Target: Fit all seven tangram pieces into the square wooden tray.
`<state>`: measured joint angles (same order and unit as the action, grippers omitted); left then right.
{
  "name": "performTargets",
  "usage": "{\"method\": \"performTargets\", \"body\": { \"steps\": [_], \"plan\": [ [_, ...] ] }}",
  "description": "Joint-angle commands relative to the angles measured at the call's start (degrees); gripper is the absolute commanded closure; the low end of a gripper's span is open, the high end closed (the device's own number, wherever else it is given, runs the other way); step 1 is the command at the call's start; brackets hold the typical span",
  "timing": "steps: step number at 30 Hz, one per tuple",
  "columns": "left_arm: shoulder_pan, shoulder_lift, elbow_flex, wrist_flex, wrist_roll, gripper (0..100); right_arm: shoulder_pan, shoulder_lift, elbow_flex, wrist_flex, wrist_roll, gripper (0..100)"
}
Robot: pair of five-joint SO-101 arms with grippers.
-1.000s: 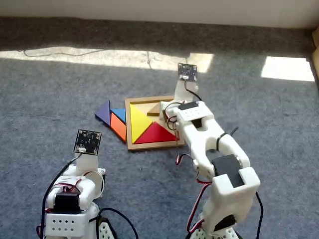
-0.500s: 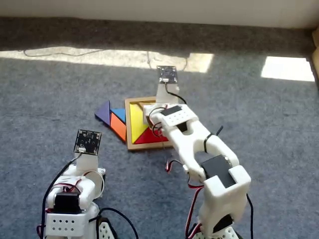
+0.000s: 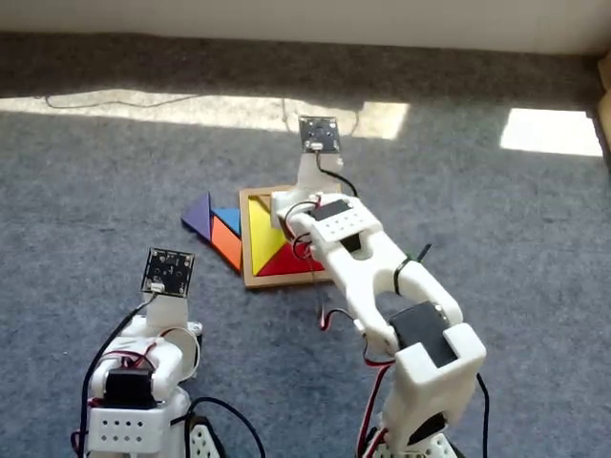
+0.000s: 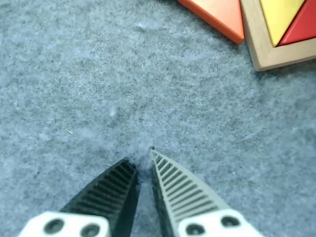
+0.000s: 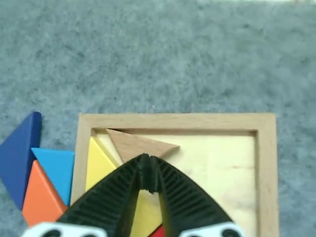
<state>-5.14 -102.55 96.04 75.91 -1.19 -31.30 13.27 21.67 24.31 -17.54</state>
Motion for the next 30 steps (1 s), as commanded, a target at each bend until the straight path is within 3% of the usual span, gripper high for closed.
{"method": "performTargets", "body": {
  "steps": [1,17,19,22,30],
  "plan": [
    [-0.1,-1.3,1.2,0.4,-0.2,99,1.3,1.5,-2.6,-1.1,0.7,99.4],
    [-0.1,-1.3,1.2,0.4,-0.2,99,-3.9,3.9,-2.3,-6.6,0.9,99.4],
    [-0.1,-1.3,1.2,0.4,-0.2,99,-4.0,2.6,-2.2,-6.5,4.6,99.4],
    [-0.1,-1.3,1.2,0.4,-0.2,99,-3.9,-4.3,0.0,-5.3,10.8,99.4],
    [-0.1,-1.3,1.2,0.4,-0.2,99,1.6,-28.8,12.2,8.0,11.4,99.2]
  ]
}}
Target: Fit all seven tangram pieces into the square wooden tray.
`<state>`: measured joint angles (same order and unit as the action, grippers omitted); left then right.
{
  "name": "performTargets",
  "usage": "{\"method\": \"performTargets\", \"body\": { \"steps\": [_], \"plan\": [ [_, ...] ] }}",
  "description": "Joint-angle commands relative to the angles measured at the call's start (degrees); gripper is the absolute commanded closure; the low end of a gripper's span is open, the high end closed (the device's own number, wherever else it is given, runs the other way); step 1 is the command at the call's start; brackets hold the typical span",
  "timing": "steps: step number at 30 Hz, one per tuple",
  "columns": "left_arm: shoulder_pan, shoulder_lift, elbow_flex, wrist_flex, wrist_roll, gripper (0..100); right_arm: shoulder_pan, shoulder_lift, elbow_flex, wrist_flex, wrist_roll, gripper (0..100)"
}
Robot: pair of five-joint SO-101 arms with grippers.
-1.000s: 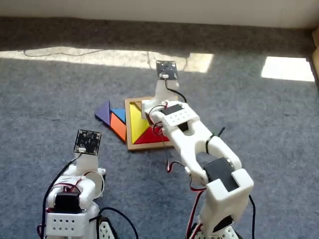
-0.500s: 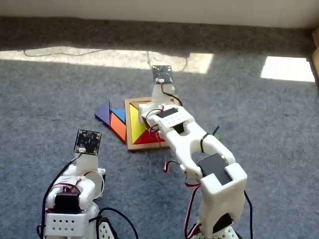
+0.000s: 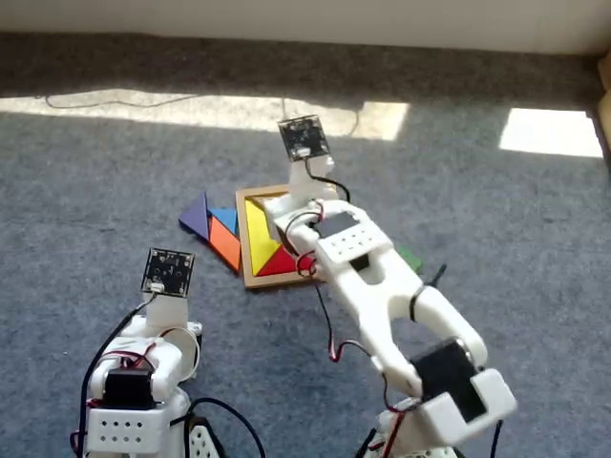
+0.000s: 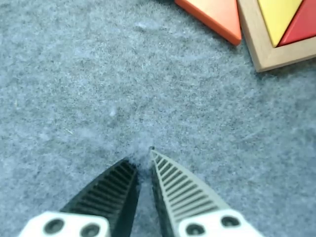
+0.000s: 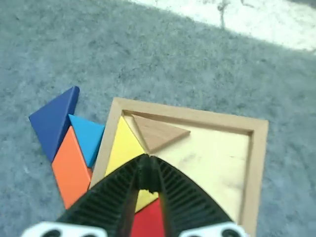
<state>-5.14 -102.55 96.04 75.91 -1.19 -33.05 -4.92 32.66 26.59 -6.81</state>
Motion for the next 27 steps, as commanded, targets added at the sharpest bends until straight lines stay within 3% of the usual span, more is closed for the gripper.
{"method": "performTargets", "body": {
  "steps": [1,4,7,10,16,21,27],
  "plan": [
    [-0.1,-1.3,1.2,0.4,-0.2,99,4.7,-12.8,1.5,8.7,0.8,99.1],
    [-0.1,-1.3,1.2,0.4,-0.2,99,8.4,-17.0,1.5,17.8,0.8,96.6],
    [-0.1,-1.3,1.2,0.4,-0.2,99,11.0,-17.7,1.5,26.6,0.5,85.6],
    [-0.1,-1.3,1.2,0.4,-0.2,99,13.3,-17.6,1.9,29.1,0.4,77.9],
    [-0.1,-1.3,1.2,0.4,-0.2,99,17.5,-17.3,2.2,29.1,0.1,77.7],
    [-0.1,-1.3,1.2,0.4,-0.2,99,19.6,-8.7,1.5,29.6,-10.9,77.5],
    [-0.1,-1.3,1.2,0.4,-0.2,99,22.0,6.4,-8.8,34.5,-15.8,77.4]
  ]
}}
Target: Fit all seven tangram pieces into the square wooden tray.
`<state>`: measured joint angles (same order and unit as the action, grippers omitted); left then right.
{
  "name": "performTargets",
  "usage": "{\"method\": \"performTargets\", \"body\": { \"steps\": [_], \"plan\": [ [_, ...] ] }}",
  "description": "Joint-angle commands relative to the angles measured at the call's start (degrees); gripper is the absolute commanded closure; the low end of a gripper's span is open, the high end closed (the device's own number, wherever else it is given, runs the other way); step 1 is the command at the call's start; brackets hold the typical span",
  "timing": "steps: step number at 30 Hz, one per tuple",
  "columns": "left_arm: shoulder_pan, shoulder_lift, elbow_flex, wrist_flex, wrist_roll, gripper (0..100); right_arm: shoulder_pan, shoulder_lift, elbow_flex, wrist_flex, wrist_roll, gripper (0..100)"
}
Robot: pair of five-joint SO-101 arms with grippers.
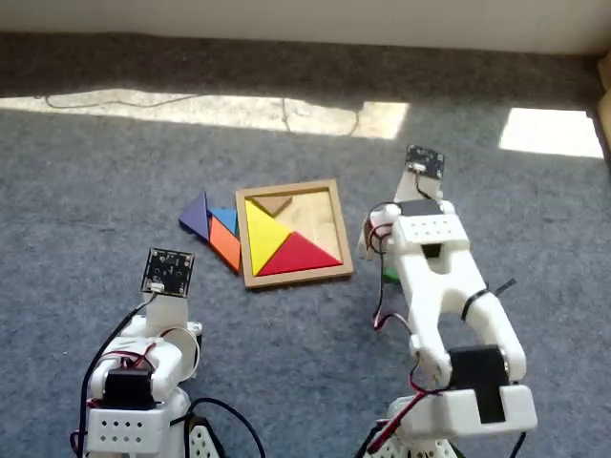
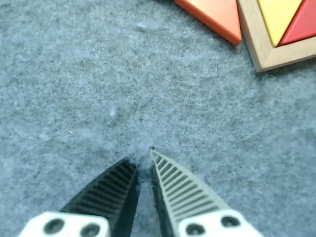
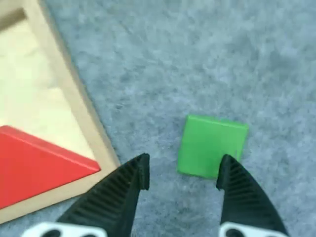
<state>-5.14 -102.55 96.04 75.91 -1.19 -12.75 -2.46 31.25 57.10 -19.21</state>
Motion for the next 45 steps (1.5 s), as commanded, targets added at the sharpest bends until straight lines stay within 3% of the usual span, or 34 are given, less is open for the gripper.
{"method": "performTargets", "body": {
  "steps": [1,5,14,29,36,45],
  "plan": [
    [-0.1,-1.3,1.2,0.4,-0.2,99,2.2,5.8,-10.3,6.4,-4.7,77.4],
    [-0.1,-1.3,1.2,0.4,-0.2,99,4.4,12.5,-20.2,13.1,-8.5,77.4],
    [-0.1,-1.3,1.2,0.4,-0.2,99,5.1,23.7,-27.5,13.8,-9.3,77.4],
    [-0.1,-1.3,1.2,0.4,-0.2,99,4.8,23.5,-27.6,21.9,-9.1,77.9],
    [-0.1,-1.3,1.2,0.4,-0.2,99,5.1,23.6,-31.5,21.9,-6.5,91.3],
    [-0.1,-1.3,1.2,0.4,-0.2,99,3.2,15.7,-33.7,22.3,-4.7,92.1]
  ]
}}
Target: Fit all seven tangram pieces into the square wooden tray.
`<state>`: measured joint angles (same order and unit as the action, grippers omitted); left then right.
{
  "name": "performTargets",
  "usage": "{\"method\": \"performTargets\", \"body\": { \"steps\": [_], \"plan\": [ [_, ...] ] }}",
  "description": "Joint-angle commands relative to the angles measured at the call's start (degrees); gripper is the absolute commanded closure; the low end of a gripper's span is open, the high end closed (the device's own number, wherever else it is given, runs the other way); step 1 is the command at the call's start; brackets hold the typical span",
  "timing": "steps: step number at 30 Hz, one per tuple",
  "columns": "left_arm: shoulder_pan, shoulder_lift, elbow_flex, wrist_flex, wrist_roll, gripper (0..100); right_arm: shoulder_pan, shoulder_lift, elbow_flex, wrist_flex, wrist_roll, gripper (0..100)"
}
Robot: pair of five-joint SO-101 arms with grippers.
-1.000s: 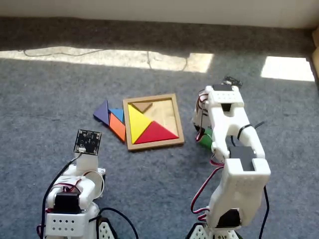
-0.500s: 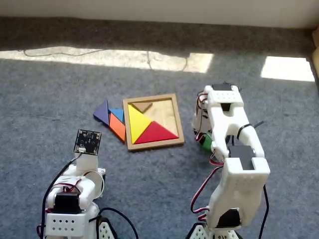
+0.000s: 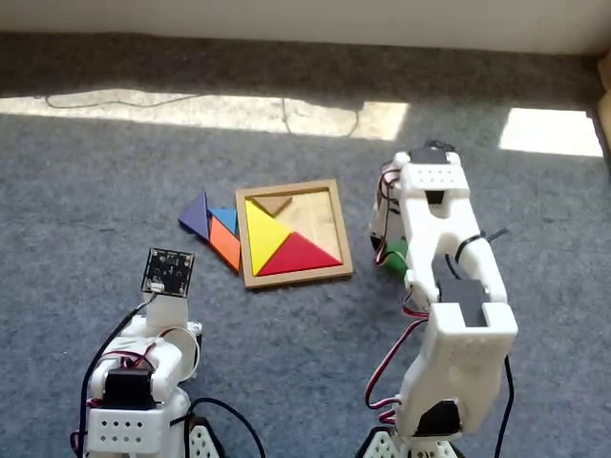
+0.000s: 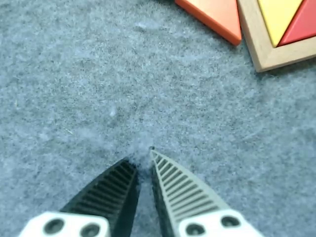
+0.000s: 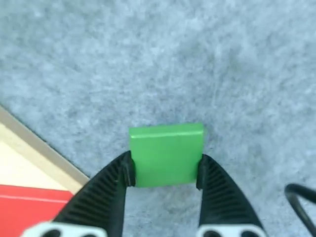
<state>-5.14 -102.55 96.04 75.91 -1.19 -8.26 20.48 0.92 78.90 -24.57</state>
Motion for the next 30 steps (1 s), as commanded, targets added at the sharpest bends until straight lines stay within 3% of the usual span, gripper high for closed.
{"method": "performTargets", "body": {
  "steps": [1,6,14,19,22,25,30],
  "plan": [
    [-0.1,-1.3,1.2,0.4,-0.2,99,-2.2,-8.9,-3.4,0.4,0.4,92.1],
    [-0.1,-1.3,1.2,0.4,-0.2,99,-10.7,-13.1,-3.5,-0.6,0.3,92.1],
    [-0.1,-1.3,1.2,0.4,-0.2,99,-19.1,-11.5,-3.2,-19.6,0.3,92.0],
    [-0.1,-1.3,1.2,0.4,-0.2,99,-21.8,-4.1,-4.1,-20.1,0.2,90.4],
    [-0.1,-1.3,1.2,0.4,-0.2,99,-23.9,0.8,-7.3,-18.8,-1.4,81.2],
    [-0.1,-1.3,1.2,0.4,-0.2,99,-25.3,3.6,-12.0,-13.8,-4.2,72.9],
    [-0.1,-1.3,1.2,0.4,-0.2,99,-25.3,2.7,-19.0,-4.7,-4.3,72.8]
  ]
}}
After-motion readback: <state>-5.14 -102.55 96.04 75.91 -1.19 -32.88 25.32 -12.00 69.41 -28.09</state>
